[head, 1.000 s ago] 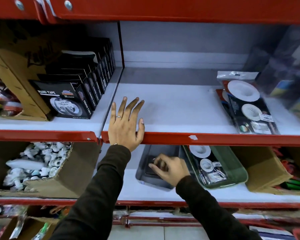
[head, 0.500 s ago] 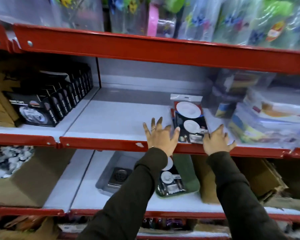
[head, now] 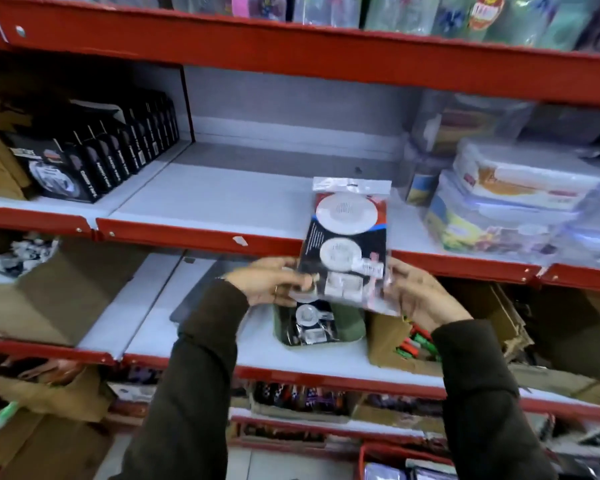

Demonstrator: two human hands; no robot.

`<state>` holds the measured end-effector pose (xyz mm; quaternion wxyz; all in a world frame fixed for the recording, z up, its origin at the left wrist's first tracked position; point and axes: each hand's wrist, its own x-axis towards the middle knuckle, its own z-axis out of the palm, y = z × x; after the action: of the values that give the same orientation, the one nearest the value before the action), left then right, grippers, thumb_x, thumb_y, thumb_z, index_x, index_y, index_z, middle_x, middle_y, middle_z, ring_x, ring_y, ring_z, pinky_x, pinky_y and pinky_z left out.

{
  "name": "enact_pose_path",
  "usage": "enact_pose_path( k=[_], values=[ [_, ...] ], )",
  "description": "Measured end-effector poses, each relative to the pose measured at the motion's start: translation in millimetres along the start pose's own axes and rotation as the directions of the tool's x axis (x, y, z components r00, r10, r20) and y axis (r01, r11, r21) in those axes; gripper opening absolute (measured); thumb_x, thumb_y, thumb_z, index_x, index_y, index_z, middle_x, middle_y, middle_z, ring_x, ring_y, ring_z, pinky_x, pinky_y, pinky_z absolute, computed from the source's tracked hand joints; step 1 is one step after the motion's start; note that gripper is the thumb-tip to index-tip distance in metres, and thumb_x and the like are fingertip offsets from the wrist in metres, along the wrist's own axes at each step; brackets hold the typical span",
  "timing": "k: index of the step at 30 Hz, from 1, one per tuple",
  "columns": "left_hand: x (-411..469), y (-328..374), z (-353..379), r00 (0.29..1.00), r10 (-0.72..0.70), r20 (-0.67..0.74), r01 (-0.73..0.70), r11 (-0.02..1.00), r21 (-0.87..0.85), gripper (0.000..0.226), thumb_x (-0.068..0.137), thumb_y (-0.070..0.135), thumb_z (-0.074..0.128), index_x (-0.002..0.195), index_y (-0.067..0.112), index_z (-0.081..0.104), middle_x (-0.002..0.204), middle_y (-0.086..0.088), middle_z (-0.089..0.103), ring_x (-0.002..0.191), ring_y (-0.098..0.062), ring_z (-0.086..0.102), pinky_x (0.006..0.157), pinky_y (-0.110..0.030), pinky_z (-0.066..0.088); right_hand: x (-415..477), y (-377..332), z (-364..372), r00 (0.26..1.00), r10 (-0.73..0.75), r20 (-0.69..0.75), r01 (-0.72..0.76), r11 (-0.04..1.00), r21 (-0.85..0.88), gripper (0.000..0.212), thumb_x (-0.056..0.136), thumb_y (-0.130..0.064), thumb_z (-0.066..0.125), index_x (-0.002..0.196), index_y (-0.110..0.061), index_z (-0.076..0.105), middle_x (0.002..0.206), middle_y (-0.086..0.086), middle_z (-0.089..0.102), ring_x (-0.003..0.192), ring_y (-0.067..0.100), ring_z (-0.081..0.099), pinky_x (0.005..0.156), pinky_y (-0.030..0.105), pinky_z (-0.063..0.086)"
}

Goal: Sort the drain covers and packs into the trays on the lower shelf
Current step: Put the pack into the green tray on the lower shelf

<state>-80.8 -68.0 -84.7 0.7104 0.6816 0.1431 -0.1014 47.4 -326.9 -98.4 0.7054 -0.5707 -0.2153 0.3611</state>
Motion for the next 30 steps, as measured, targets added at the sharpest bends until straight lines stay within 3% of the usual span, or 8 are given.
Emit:
enact_pose_path(
  k=[5, 9, 14, 19, 22, 26, 28, 30],
  values=[
    [-14.2, -98.6, 6.3, 0.885, -0.389, 0.257, 0.327, 0.911, 0.251, 0.019, 0.078, 0.005, 0.076, 0.085, 0.013, 0.060, 0.075, -0.002, 0.056, 0.062, -0.010, 0.057, 0.067, -0.027, 0.060, -31.5, 89.7, -24.0, 0.884, 0.342, 0.319, -0.329, 0.939, -0.098, 0.075, 0.071, 0.019, 0.067, 0.138, -0.007, 0.047, 0.135, 0.015, 0.058, 0.117, 0.031, 0.058, 0.087, 0.033, 0.057],
    [-12.0, -155.2, 18.5, 0.776, -0.559, 0.291, 0.494, 0.826, 0.269, 0.013, 0.083, 0.003, 0.070, 0.076, 0.014, 0.067, 0.062, 0.001, 0.065, 0.054, -0.007, 0.061, 0.068, -0.029, 0.063, -34.0, 149.9, -26.2, 0.823, 0.524, 0.219, -0.487, 0.849, -0.204, 0.061, 0.070, 0.021, 0.064, 0.122, -0.010, 0.060, 0.112, 0.016, 0.068, 0.093, 0.025, 0.069, 0.081, 0.035, 0.055],
    [20.7, -168.0, 15.2, 0.881, -0.470, -0.045, 0.472, 0.879, 0.062, 0.030, 0.081, -0.003, 0.071, 0.105, 0.013, 0.061, 0.096, -0.008, 0.068, 0.074, -0.013, 0.068, 0.086, -0.038, 0.060, 0.0, 157.8, -16.7, 0.858, 0.479, -0.186, -0.507, 0.849, -0.148, 0.047, 0.085, 0.020, 0.050, 0.121, -0.008, 0.057, 0.105, 0.011, 0.070, 0.081, 0.020, 0.071, 0.065, 0.031, 0.058],
    [49.3, -161.1, 24.1, 0.846, -0.390, -0.365, 0.331, 0.919, -0.215, 0.042, 0.088, -0.009, 0.060, 0.129, -0.002, 0.051, 0.078, -0.017, 0.063, 0.053, -0.024, 0.067, 0.061, -0.037, 0.055, 51.1, 157.0, -12.0, 0.813, 0.409, -0.415, -0.519, 0.832, -0.197, 0.019, 0.092, 0.004, 0.051, 0.097, -0.013, 0.055, 0.077, -0.001, 0.067, 0.075, 0.015, 0.067, 0.073, 0.028, 0.057],
    [45.8, -165.7, 24.5, 0.841, -0.388, -0.378, 0.401, 0.915, -0.047, 0.040, 0.085, -0.001, 0.067, 0.124, -0.004, 0.059, 0.095, -0.019, 0.067, 0.073, -0.030, 0.066, 0.071, -0.037, 0.060, 55.7, 157.4, -8.3, 0.837, 0.267, -0.478, -0.485, 0.765, -0.424, 0.049, 0.087, -0.001, 0.064, 0.134, -0.001, 0.051, 0.131, 0.016, 0.059, 0.123, 0.032, 0.056, 0.107, 0.037, 0.044],
    [37.6, -140.6, 30.7, 0.878, -0.220, -0.424, 0.279, 0.957, 0.080, 0.027, 0.089, 0.026, 0.068, 0.101, 0.001, 0.070, 0.083, -0.010, 0.070, 0.061, -0.020, 0.062, 0.064, -0.035, 0.059, 36.0, 126.6, 9.0, 0.812, -0.219, -0.540, -0.201, 0.764, -0.613, 0.026, 0.092, -0.012, 0.059, 0.116, -0.015, 0.066, 0.115, 0.007, 0.070, 0.104, 0.017, 0.063, 0.103, 0.035, 0.046],
    [39.1, -110.3, 32.8, 0.850, 0.104, -0.517, 0.044, 0.963, 0.267, 0.031, 0.092, 0.037, 0.060, 0.095, 0.009, 0.071, 0.083, -0.007, 0.071, 0.067, -0.020, 0.060, 0.068, -0.036, 0.056, 33.3, 101.3, 18.2, 0.675, -0.529, -0.514, -0.051, 0.662, -0.748, 0.021, 0.092, -0.024, 0.054, 0.108, -0.034, 0.064, 0.111, -0.005, 0.065, 0.099, 0.013, 0.059, 0.094, 0.038, 0.046],
    [43.7, -68.4, 34.6, 0.663, 0.511, -0.547, -0.110, 0.789, 0.604, 0.033, 0.096, 0.043, 0.049, 0.102, 0.018, 0.070, 0.102, -0.003, 0.068, 0.090, -0.015, 0.058, 0.088, -0.036, 0.051, 38.8, 66.5, 25.0, 0.528, -0.721, -0.449, -0.057, 0.497, -0.866, 0.022, 0.093, -0.031, 0.049, 0.113, -0.035, 0.059, 0.119, -0.005, 0.057, 0.109, 0.017, 0.052, 0.097, 0.036, 0.030]
  ],
)
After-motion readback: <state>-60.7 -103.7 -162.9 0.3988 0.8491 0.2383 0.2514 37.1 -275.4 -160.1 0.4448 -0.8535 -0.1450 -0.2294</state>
